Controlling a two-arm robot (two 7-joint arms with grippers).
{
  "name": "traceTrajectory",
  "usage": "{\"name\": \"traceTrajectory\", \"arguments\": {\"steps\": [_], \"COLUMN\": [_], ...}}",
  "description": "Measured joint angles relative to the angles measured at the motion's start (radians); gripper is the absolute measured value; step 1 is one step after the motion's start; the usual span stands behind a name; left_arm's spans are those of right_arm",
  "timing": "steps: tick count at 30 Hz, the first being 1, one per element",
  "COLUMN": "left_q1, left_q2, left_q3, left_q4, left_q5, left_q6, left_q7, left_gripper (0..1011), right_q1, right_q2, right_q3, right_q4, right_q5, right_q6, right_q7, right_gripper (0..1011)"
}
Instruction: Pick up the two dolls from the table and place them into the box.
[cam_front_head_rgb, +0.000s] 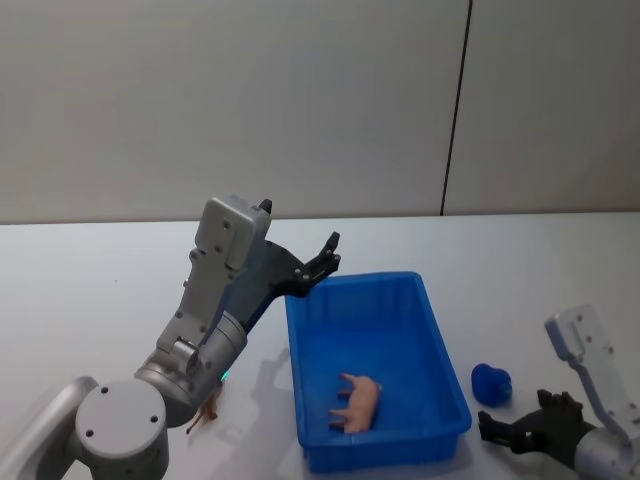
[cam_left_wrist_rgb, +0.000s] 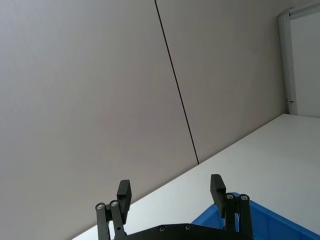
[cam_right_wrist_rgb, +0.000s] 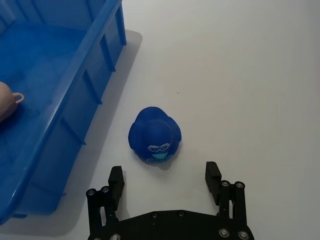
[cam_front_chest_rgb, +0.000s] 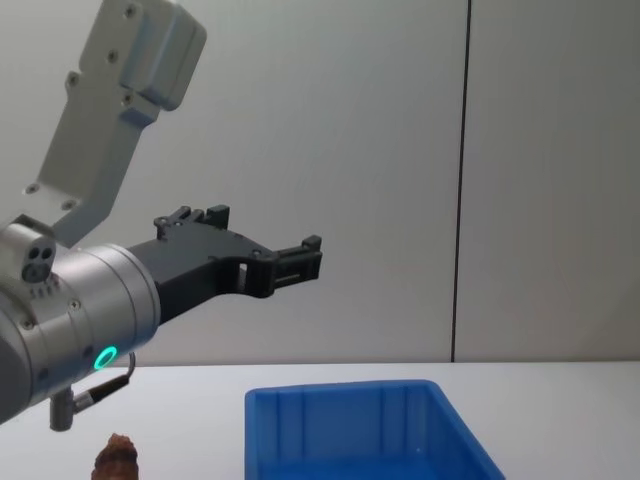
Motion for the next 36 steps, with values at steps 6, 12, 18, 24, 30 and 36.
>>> {"name": "traceTrajectory", "arguments": {"steps": [6,12,18,24,30,36], "left_q1": [0.000,0.000,0.000,0.000,0.000,0.000], "left_q2": [0.000,0.000,0.000,0.000,0.000,0.000], "left_q3": [0.000,0.000,0.000,0.000,0.000,0.000], "left_q4": [0.000,0.000,0.000,0.000,0.000,0.000], "left_q5": [0.000,0.000,0.000,0.000,0.000,0.000], "left_q6": [0.000,0.000,0.000,0.000,0.000,0.000], "left_q7": [0.000,0.000,0.000,0.000,0.000,0.000], "left_gripper": [1003,1003,1003,1003,1003,1003], "right_q1": [-0.003,-0.004,-0.004,-0.002,0.002,0.013], "right_q2": [0.000,-0.001,-0.002,-0.003,-0.005,-0.008], "right_q3": [0.006,0.015,0.020,0.023,0.023,0.023], "right_q4": [-0.020,-0.053,-0.077,-0.091,-0.095,-0.086], "right_q5": [0.025,0.054,0.075,0.083,0.080,0.053], "right_q6": [-0.021,-0.043,-0.052,-0.048,-0.034,0.002], "right_q7": [-0.004,-0.003,0.003,0.003,-0.008,-0.023], "right_gripper": [1004,1004,1004,1003,1004,1004]}}
